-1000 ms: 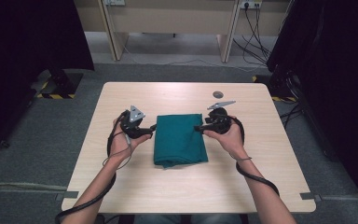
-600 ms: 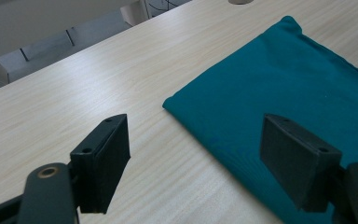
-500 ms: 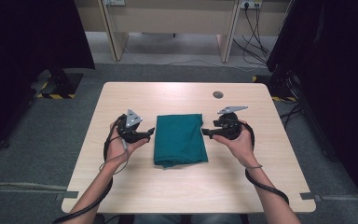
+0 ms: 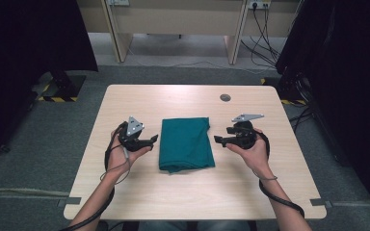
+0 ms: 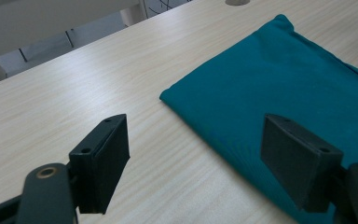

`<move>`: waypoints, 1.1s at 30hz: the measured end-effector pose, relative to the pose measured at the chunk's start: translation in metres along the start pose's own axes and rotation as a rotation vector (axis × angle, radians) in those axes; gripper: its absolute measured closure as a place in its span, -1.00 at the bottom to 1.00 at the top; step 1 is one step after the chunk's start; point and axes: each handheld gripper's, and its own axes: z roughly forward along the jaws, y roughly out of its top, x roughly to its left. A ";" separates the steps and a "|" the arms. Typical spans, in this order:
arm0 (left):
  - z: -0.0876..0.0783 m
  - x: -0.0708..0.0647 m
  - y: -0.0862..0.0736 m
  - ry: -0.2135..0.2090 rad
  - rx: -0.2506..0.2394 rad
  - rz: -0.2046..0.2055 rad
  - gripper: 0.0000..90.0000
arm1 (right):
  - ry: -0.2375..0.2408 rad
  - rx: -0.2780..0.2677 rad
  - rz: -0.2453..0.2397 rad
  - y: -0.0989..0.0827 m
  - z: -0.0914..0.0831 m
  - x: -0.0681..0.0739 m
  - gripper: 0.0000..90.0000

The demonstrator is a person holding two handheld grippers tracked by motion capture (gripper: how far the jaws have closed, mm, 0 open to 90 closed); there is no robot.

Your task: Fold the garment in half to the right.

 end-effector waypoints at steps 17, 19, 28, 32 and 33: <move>-0.019 -0.002 -0.020 0.001 -0.052 -0.031 -0.48 | -0.068 -0.038 0.009 -0.032 -0.031 -0.003 -0.39; -0.021 -0.002 -0.021 0.001 -0.053 -0.030 -0.48 | -0.073 -0.044 0.015 -0.036 -0.035 -0.005 -0.39; -0.030 -0.001 -0.030 0.009 -0.060 -0.033 -0.48 | -0.094 -0.054 0.027 -0.049 -0.045 -0.007 -0.41; -0.032 0.000 -0.035 0.012 -0.060 -0.040 -0.48 | -0.103 -0.052 0.033 -0.056 -0.049 -0.008 -0.42; -0.033 0.001 -0.036 0.014 -0.058 -0.040 -0.48 | -0.104 -0.054 0.036 -0.058 -0.050 -0.008 -0.42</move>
